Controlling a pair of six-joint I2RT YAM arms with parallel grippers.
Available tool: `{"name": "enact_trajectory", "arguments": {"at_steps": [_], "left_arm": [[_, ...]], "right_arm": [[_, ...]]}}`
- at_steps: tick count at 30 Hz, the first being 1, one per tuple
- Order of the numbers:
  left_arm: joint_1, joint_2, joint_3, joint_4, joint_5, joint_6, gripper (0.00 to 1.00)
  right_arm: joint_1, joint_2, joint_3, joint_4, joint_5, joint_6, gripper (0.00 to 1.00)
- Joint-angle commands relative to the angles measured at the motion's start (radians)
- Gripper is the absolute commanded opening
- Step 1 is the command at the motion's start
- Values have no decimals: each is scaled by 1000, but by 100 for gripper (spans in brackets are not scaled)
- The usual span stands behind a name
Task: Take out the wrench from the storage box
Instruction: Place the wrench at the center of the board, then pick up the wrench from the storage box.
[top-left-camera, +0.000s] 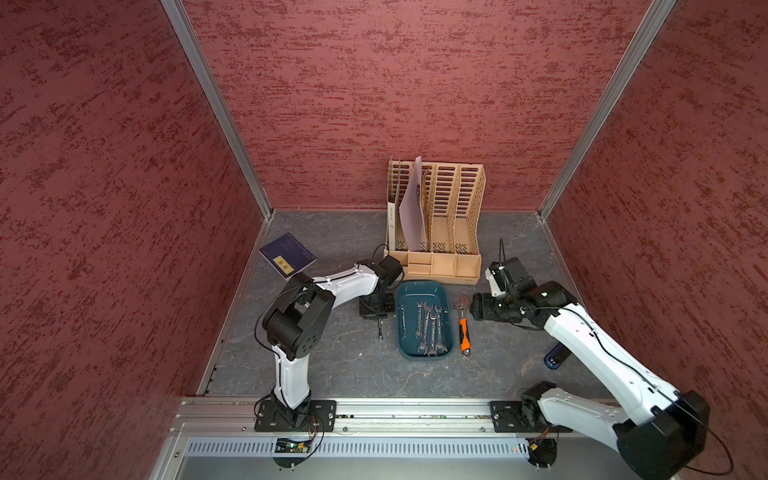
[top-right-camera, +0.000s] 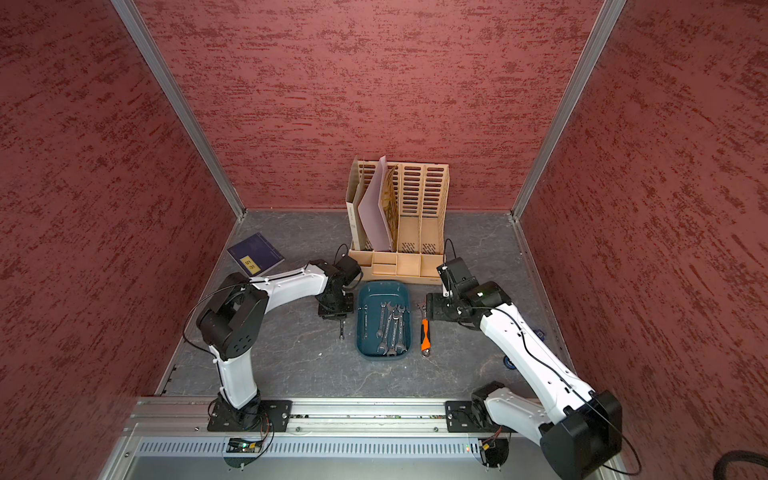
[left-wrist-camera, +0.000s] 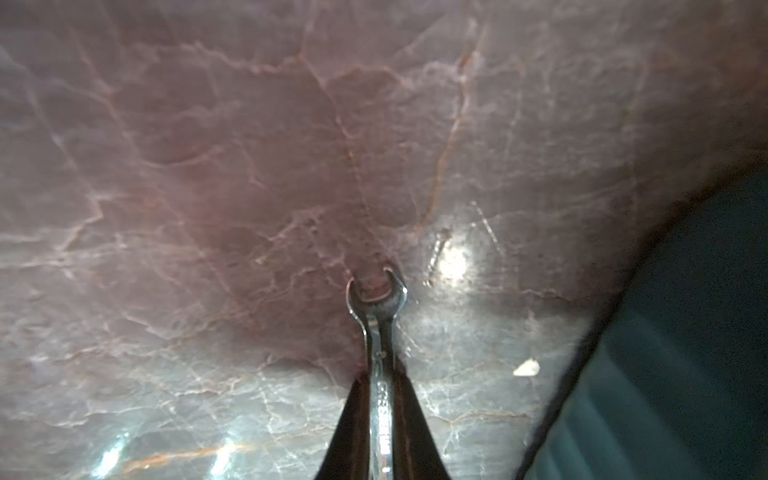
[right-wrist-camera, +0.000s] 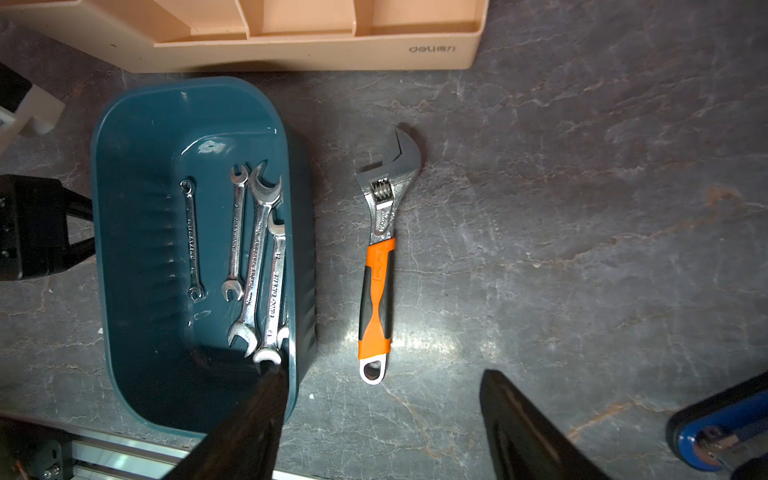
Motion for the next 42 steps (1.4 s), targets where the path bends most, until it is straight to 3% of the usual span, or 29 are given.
{"name": "enact_trajectory", "arguments": {"at_steps": [1,3,9,12,31,38,42], "left_arm": [[5,34,-14,41,8,30,9],[5,28,-16,39,8,35,11],[7,-34,-11,15,-11,40,33],[11,-87,-13,-6,-30,41,38],[109,-533,-197,-31,-103,-44,44],[128,-585,-254,-28,-100,-56,44],[131,-584,-268,-25,-93,-56,44]], "right_arm": [[-6,7,35,-14,-59,29,78],[-5,11,46,-17,-84,42,78],[26,43,102,-31,-103,76,74],[64,74,135,-37,-87,101,73],[341,380,280,22,3,209,66],[366,534,285,88,-2,212,65],[366,615,293,123,-6,210,57]]}}
